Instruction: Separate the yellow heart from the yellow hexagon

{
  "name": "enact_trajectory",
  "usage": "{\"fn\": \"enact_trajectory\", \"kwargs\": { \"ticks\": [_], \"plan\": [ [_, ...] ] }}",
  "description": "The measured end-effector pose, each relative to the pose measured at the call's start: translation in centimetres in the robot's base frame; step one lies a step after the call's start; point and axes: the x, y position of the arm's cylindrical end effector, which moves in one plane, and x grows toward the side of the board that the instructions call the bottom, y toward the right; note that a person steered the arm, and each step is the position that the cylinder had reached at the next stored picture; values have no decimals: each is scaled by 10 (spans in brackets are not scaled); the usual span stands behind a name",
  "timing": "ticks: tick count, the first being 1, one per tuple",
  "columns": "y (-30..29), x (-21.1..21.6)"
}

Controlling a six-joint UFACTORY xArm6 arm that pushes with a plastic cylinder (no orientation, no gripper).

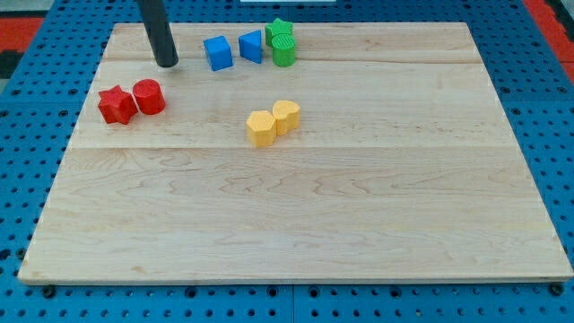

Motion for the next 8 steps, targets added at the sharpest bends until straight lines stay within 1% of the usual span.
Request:
{"fn": "enact_trajectory", "kwargs": {
  "ticks": [1, 4, 5, 6, 7, 8],
  "plan": [
    [76, -11],
    [68, -21],
    [68, -12],
    [100, 30],
    [136, 48],
    [111, 80]
  ]
}}
